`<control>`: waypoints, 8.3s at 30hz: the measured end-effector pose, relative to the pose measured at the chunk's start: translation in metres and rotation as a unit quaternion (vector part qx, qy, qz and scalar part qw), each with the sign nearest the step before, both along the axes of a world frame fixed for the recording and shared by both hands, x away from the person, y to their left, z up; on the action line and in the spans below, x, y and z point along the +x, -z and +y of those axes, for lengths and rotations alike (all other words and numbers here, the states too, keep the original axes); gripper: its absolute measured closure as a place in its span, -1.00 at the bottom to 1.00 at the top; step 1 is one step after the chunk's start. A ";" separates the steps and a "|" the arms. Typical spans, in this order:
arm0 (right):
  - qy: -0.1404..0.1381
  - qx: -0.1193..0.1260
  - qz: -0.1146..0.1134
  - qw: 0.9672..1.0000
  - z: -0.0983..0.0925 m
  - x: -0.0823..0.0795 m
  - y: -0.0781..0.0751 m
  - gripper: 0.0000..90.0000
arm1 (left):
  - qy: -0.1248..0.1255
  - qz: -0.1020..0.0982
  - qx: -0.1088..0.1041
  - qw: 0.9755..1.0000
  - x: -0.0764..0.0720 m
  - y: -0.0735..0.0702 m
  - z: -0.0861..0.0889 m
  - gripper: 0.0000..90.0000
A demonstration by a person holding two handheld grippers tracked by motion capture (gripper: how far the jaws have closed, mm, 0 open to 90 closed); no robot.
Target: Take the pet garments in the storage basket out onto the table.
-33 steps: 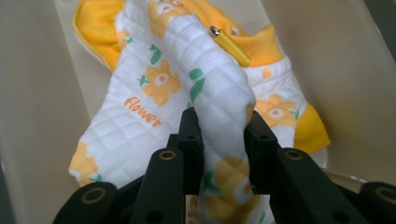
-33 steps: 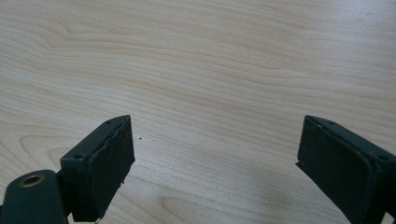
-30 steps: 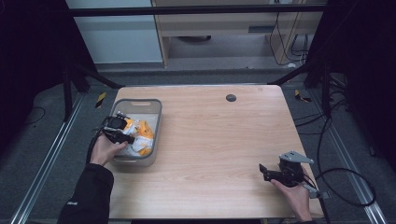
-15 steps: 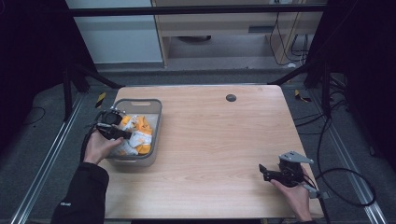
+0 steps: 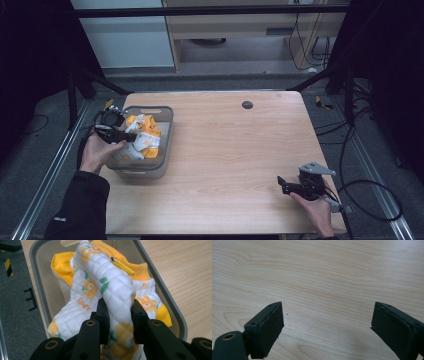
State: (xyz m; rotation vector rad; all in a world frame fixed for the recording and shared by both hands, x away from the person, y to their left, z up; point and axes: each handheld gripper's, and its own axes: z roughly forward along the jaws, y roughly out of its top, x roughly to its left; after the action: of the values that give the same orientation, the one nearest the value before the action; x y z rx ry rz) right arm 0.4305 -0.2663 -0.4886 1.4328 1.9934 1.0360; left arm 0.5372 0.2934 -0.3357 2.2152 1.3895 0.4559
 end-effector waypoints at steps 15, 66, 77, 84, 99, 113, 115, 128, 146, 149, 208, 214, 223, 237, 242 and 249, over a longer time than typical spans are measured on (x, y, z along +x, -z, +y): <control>0.002 0.000 -0.006 1.000 0.000 -0.001 -0.001 -0.76 | 0.027 -0.017 0.014 0.999 -0.016 -0.031 -0.005 0.62; 0.005 0.004 -0.017 1.000 -0.001 -0.002 -0.004 -0.76 | 0.146 -0.047 0.026 0.988 -0.055 -0.072 -0.067 0.62; 0.006 0.003 -0.020 1.000 -0.002 -0.002 -0.004 -0.77 | 0.170 -0.045 0.031 0.984 -0.055 -0.071 -0.089 0.62; 0.007 0.004 -0.023 1.000 -0.002 -0.002 -0.005 -0.77 | 0.190 -0.043 0.031 0.980 -0.056 -0.067 -0.104 0.62; 0.008 0.004 -0.026 1.000 -0.002 -0.002 -0.005 -0.78 | 0.225 -0.030 0.029 0.974 -0.055 -0.053 -0.133 0.62; 0.012 0.000 -0.030 0.999 -0.003 -0.002 -0.006 -0.79 | 0.257 -0.017 0.034 0.966 -0.053 -0.035 -0.159 0.62; 0.012 0.000 -0.030 0.999 -0.003 -0.002 -0.006 -0.79 | 0.259 -0.016 0.034 0.965 -0.053 -0.034 -0.161 0.62; 0.013 -0.006 -0.034 0.999 -0.003 -0.002 -0.005 -0.80 | 0.292 -0.011 0.044 0.955 -0.052 -0.017 -0.181 0.62; 0.016 -0.009 -0.036 0.999 -0.004 -0.002 -0.005 -0.80 | 0.321 0.003 0.059 0.945 -0.051 0.005 -0.200 0.61; 0.016 -0.009 -0.036 0.999 -0.004 -0.002 -0.005 -0.80 | 0.324 0.006 0.061 0.944 -0.051 0.010 -0.202 0.61; 0.012 -0.015 -0.034 0.999 -0.003 -0.002 -0.003 -0.80 | 0.380 0.027 0.062 0.922 -0.051 0.076 -0.236 0.20; 0.014 -0.015 -0.034 0.999 -0.003 -0.002 -0.003 -0.80 | 0.378 0.021 0.060 0.923 -0.053 0.076 -0.233 -0.14; 0.014 -0.013 -0.033 0.999 -0.002 -0.002 -0.003 -0.81 | 0.355 -0.003 0.040 0.934 -0.058 0.063 -0.219 -0.43; 0.014 -0.016 -0.035 0.999 -0.002 -0.002 -0.002 -0.82 | 0.309 -0.039 -0.011 0.950 -0.068 0.059 -0.182 -0.48; 0.014 -0.017 -0.035 0.999 -0.002 -0.002 -0.002 -0.82 | 0.289 -0.054 -0.035 0.955 -0.070 0.058 -0.170 -0.48; 0.015 -0.016 -0.035 0.999 -0.003 -0.002 -0.002 -0.82 | 0.248 -0.090 -0.074 0.962 -0.076 0.061 -0.146 -0.45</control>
State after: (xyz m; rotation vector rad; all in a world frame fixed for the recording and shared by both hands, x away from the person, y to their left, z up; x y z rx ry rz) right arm 0.4282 -0.2690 -0.4866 1.3860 1.9243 1.0242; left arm 0.4608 0.1473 -0.3963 2.2275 0.7116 0.3485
